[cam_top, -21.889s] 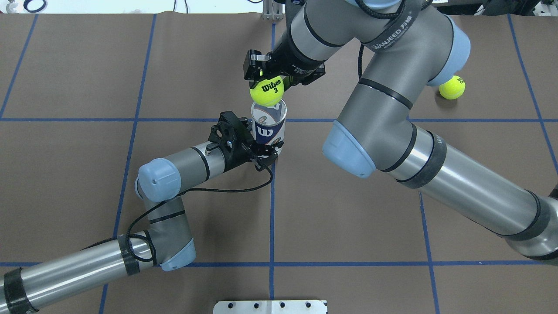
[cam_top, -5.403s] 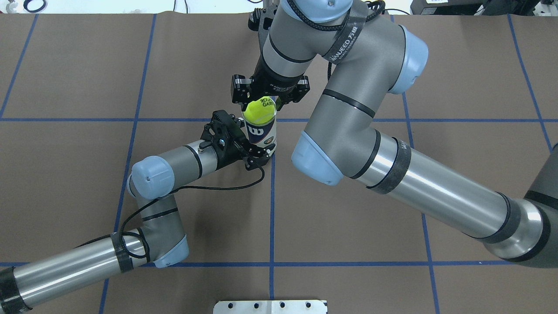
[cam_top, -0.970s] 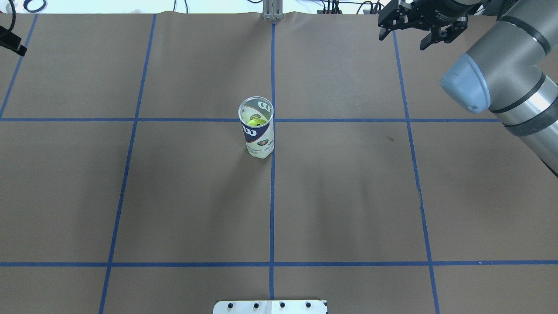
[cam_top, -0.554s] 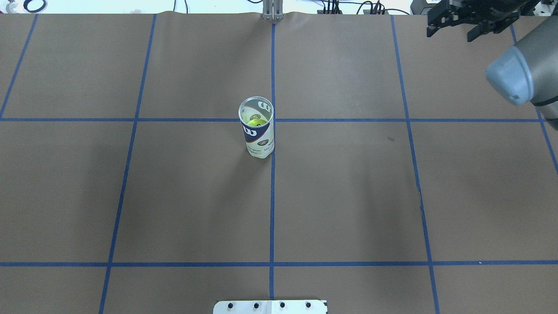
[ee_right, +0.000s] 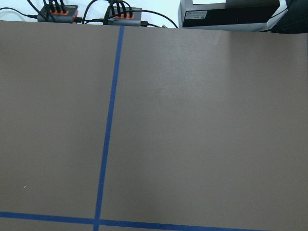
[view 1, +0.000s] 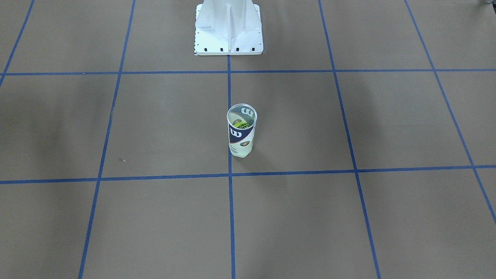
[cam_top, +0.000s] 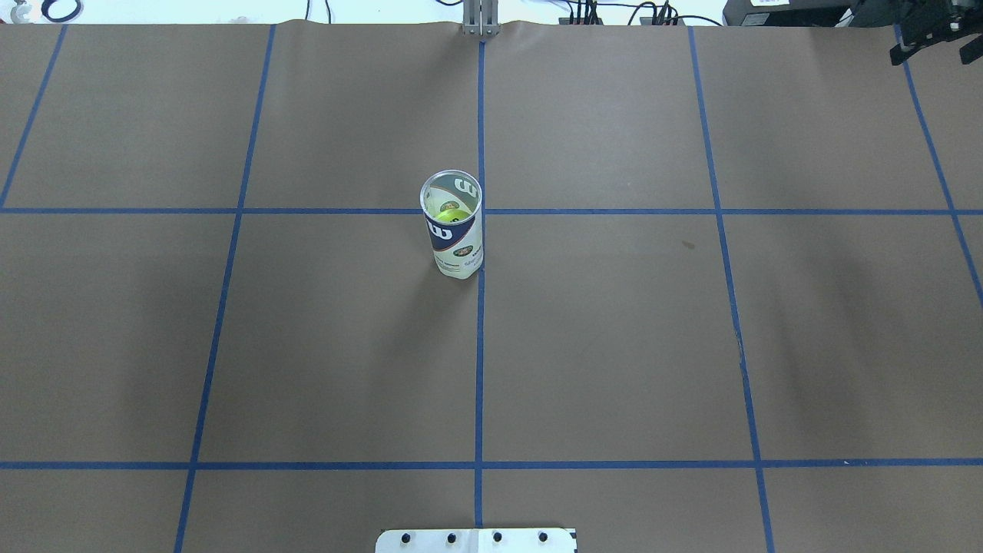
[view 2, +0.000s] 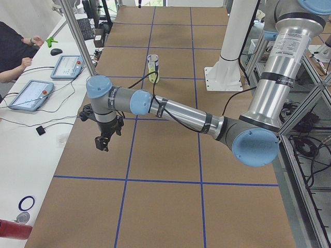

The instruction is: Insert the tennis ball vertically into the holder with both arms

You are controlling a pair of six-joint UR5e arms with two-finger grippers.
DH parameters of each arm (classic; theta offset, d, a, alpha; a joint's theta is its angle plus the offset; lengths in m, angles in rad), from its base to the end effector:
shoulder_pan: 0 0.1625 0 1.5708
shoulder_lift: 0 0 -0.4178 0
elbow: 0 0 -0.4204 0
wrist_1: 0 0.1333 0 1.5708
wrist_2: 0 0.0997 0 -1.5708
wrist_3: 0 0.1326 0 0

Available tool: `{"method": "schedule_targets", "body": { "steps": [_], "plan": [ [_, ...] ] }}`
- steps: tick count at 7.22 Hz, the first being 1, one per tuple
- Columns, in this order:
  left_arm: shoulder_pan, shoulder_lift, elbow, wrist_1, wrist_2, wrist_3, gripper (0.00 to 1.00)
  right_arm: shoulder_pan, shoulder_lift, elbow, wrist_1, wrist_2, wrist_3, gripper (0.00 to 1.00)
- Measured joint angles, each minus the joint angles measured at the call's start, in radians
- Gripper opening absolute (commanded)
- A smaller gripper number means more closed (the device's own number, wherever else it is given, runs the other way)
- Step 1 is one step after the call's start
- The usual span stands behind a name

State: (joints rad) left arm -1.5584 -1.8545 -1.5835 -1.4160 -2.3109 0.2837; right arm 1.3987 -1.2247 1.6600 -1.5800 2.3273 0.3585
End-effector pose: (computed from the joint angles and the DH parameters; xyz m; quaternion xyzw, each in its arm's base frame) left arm -0.0360 -0.6320 0.5237 0.1141 0.3485 0.1625 0.9160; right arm -0.0703 -0.6512 0.4249 0.0950 -0.3998 0.0068 0.9116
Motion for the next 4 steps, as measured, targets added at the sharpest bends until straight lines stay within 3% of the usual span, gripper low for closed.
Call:
{"method": "schedule_targets", "body": {
  "steps": [2, 4],
  "plan": [
    [-0.045, 0.042, 0.037, -0.008, -0.056, 0.006, 1.00, 0.072, -0.093, -0.013, 0.003, 0.034, -0.159, 0.99],
    [-0.055, 0.070, 0.071, -0.019, -0.067, -0.138, 1.00, 0.122, -0.180, -0.016, 0.006, 0.043, -0.233, 0.99]
  ]
}}
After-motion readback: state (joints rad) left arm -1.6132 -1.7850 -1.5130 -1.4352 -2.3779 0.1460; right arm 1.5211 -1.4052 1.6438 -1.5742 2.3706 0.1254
